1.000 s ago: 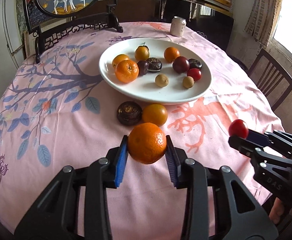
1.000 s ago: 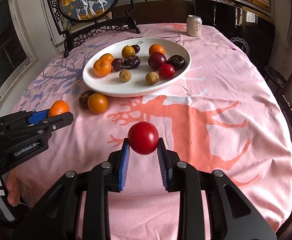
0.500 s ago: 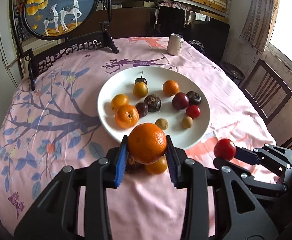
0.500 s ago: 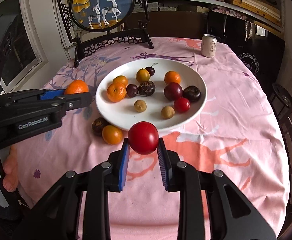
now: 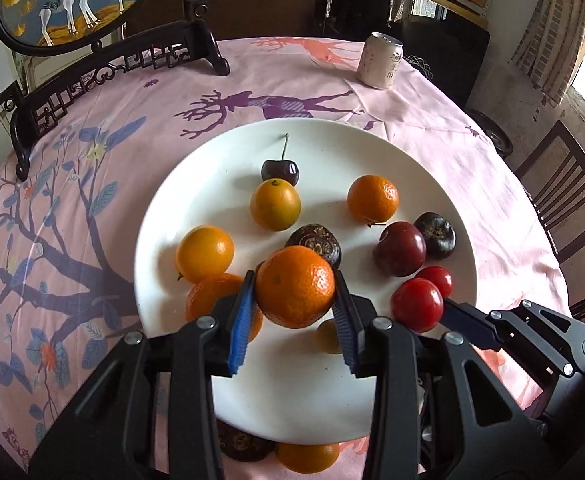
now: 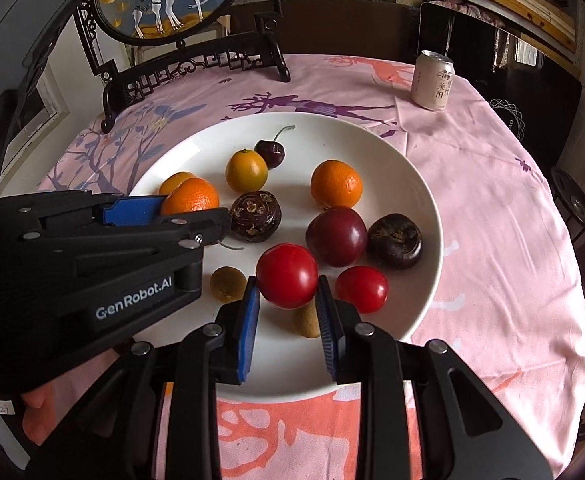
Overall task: Organize fruits
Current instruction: 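Lower the tomato and tangerine onto the white plate while opening both grippers, then grasp an orange with the right gripper while the left grasps the last passion fruit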
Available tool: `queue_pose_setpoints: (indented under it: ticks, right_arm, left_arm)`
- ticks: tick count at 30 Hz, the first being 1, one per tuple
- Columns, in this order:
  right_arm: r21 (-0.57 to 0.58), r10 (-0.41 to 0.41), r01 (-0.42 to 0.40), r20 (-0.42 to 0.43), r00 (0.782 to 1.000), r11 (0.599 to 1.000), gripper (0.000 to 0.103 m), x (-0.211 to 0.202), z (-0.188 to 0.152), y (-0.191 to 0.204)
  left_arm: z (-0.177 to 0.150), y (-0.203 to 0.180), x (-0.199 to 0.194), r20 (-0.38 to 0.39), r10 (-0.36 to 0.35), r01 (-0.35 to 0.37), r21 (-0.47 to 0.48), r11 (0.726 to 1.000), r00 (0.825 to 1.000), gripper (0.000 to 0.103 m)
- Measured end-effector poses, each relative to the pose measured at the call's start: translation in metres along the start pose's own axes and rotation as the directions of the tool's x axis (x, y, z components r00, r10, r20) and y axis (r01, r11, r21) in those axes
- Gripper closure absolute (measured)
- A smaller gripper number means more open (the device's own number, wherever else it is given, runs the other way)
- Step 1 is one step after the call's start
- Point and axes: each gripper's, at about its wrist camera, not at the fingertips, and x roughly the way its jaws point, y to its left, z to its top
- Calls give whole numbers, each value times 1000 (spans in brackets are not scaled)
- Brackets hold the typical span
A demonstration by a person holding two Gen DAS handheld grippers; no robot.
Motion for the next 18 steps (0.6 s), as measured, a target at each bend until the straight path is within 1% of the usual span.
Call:
queue_pose_setpoints:
  ticks: [1, 3, 5, 7, 8, 9, 10, 11, 12, 13, 14, 16, 18]
  right_arm:
    - [-1, -4, 4, 0, 1000, 1000, 62, 0, 0, 0]
    - [4, -7, 7, 17, 1000, 1000, 42, -6, -1, 0]
    - [1, -14, 14, 50, 999, 1000, 42, -21, -5, 0]
    - [-8, -25, 26, 66, 998, 1000, 40, -41, -14, 1]
    - [-1, -19, 19, 75, 997, 1000, 39, -53, -21, 1]
    - [11, -6, 5, 83, 997, 1000, 35, -64, -30, 1]
    - [23, 12, -14, 88, 996, 1000, 27, -74, -40, 2]
    - [34, 26, -29, 94, 995, 999, 24, -83, -50, 3]
    - [44, 35, -39, 102, 994, 998, 23, -90, -60, 4]
    - [50, 40, -45, 108, 993, 998, 23, -95, -68, 6]
    - [55, 40, -46, 108, 993, 997, 23, -98, -75, 9]
    - [72, 46, -53, 99, 994, 996, 23, -101, -84, 14]
    - [74, 69, -75, 83, 994, 994, 23, -100, -89, 21]
  left_arm:
    - [0, 1, -2, 5, -2, 2, -3, 1000, 1000, 54]
    - [-1, 4, -14, 25, -23, 23, -11, 1000, 999, 44]
    - [-6, 8, -35, 64, -29, 29, -9, 1000, 998, 42]
    - [-19, 14, -60, 110, -12, 14, -11, 1000, 994, 34]
    - [-29, 17, -73, 134, -4, 6, -13, 1000, 991, 33]
    - [-41, 20, -87, 158, 3, -1, -15, 1000, 987, 33]
    - [-54, 24, -98, 177, 10, -7, -20, 1000, 984, 33]
    - [-69, 27, -108, 197, 18, -12, -28, 1000, 980, 32]
    - [-83, 31, -117, 213, 25, -17, -38, 999, 977, 29]
    - [-96, 35, -124, 223, 31, -20, -51, 998, 974, 22]
    - [-109, 39, -129, 230, 37, -22, -66, 998, 973, 20]
    - [-130, 45, -134, 221, 55, -38, -81, 996, 974, 20]
    - [-145, 52, -134, 199, 70, -54, -83, 995, 978, 20]
